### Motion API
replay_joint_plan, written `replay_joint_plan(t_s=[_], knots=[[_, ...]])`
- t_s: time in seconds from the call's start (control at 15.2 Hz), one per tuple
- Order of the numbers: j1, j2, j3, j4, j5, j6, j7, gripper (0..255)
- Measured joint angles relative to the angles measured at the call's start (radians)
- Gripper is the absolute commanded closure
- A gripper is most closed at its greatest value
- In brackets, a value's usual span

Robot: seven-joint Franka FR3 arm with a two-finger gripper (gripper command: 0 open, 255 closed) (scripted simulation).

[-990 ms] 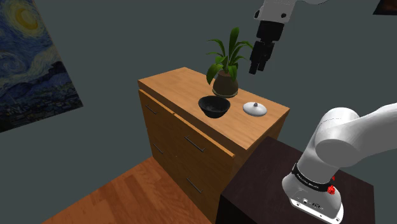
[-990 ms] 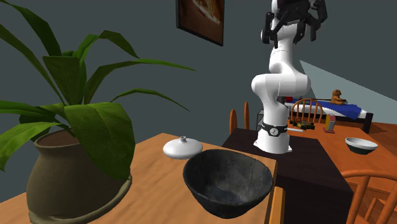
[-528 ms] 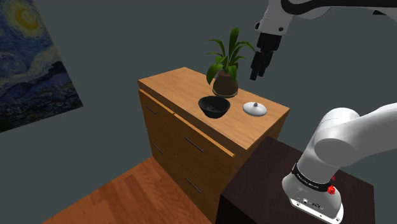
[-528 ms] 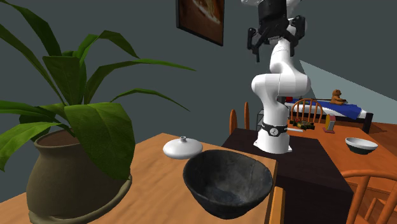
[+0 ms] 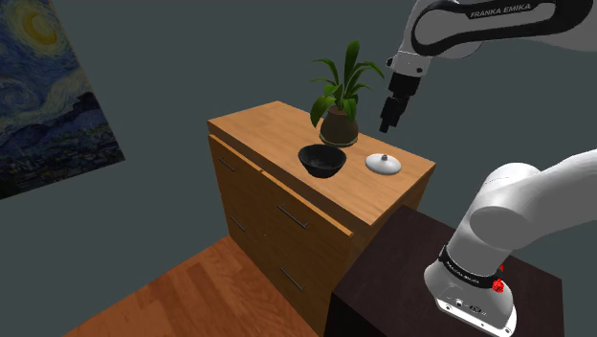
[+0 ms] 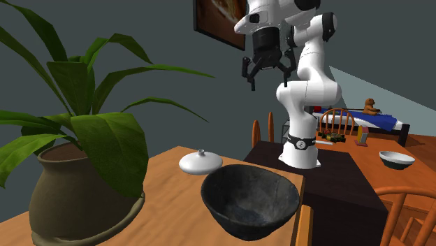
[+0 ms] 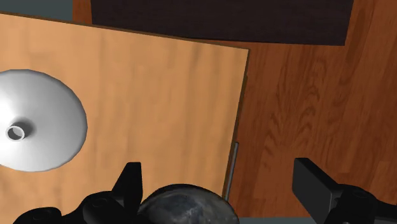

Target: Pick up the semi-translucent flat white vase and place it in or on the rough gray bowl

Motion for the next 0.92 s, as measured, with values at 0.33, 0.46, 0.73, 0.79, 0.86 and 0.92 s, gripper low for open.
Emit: replay_joint_plan(t_s=[0.33,0.46,0.73,0.79,0.86,0.92], knots=[[-0.021,0.096,-0.092,-0.033,-0.037,0.134,-0.093,0],[-0.025,0.153,-0.139,-0.025,-0.046,0.185,-0.140,0],[-0.027,0.265,-0.224,-0.007,-0.046,0.282,-0.231,0],[-0.022,0.301,-0.245,0.006,-0.038,0.306,-0.254,0],[-0.023,0.330,-0.270,0.014,-0.033,0.326,-0.285,0],[-0.020,0.361,-0.290,0.021,-0.023,0.350,-0.310,0]])
